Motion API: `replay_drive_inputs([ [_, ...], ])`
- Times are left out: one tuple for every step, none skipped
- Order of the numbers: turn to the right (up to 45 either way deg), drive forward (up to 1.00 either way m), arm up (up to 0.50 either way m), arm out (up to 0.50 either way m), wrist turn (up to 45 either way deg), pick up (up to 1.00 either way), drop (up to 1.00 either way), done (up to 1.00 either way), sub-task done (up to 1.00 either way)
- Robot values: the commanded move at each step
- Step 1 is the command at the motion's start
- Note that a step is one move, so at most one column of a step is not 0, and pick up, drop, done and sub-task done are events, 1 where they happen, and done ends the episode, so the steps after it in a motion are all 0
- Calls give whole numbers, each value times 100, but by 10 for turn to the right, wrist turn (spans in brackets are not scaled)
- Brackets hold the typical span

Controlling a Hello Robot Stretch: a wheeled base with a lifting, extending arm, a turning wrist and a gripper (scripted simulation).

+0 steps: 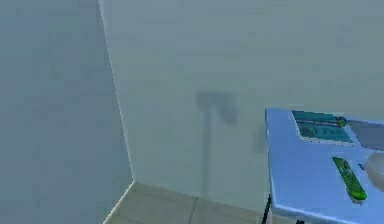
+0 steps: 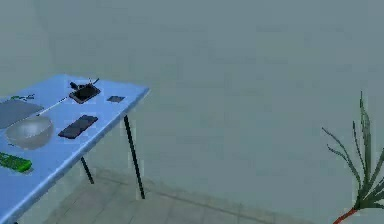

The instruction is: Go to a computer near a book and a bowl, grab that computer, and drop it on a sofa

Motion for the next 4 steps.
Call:
replay_drive_inputs([
  [450, 0, 0, 0, 0, 0, 0, 0, 0],
  [30, 0, 0, 0, 0, 0, 0, 0, 0],
  [0, 35, 0, 0, 0, 0, 0, 0, 0],
  [-450, 0, 0, 0, 0, 0, 0, 0, 0],
])
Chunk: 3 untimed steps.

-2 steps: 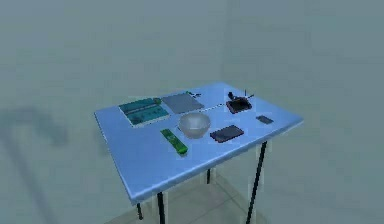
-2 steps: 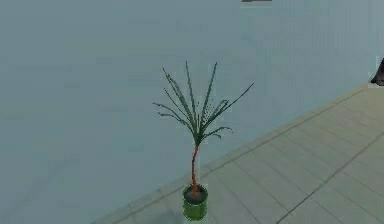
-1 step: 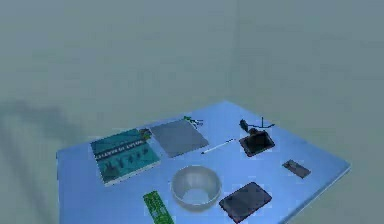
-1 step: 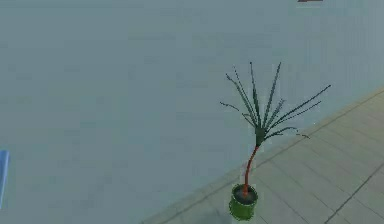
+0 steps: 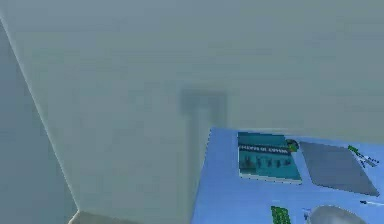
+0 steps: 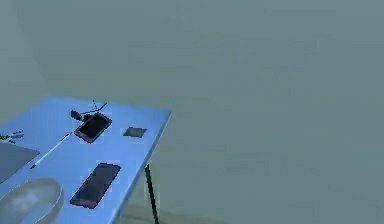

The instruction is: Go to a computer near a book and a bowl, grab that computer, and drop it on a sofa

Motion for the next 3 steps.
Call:
replay_drive_inputs([
  [-450, 0, 0, 0, 0, 0, 0, 0, 0],
  [-90, 0, 0, 0, 0, 0, 0, 0, 0],
  [0, 0, 50, 0, 0, 0, 0, 0, 0],
])
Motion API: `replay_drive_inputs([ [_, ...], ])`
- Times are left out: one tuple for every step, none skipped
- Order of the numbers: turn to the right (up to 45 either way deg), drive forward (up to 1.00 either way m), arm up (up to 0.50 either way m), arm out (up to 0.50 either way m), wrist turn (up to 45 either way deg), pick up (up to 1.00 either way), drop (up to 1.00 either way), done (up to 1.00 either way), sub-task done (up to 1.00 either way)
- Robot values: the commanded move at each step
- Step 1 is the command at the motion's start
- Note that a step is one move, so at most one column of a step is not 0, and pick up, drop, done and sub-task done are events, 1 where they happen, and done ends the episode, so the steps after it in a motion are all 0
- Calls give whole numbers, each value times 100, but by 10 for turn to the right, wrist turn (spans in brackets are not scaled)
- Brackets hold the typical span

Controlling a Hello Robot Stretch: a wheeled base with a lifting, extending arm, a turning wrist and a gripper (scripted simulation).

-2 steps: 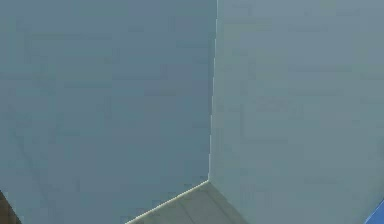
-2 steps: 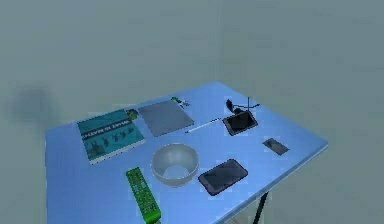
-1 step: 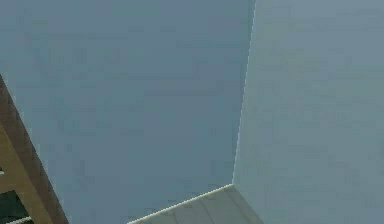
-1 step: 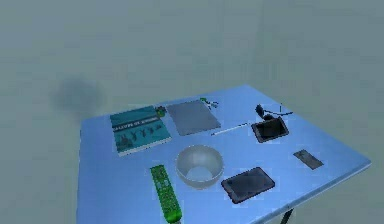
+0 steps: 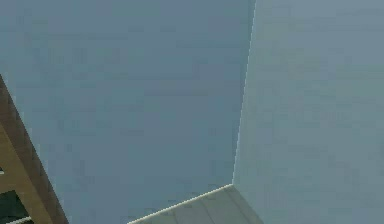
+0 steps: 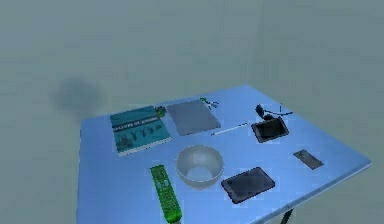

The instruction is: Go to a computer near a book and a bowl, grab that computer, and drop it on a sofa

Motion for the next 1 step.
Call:
replay_drive_inputs([
  [0, 0, 38, 0, 0, 0, 0, 0, 0],
])
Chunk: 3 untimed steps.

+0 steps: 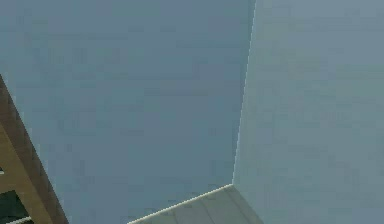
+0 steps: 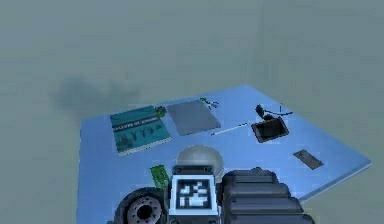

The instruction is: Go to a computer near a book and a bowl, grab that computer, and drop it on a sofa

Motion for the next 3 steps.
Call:
replay_drive_inputs([
  [0, 0, 0, 32, 0, 0, 0, 0, 0],
  [0, 0, 0, 0, 450, 0, 0, 0, 0],
  [0, 0, 0, 0, 450, 0, 0, 0, 0],
])
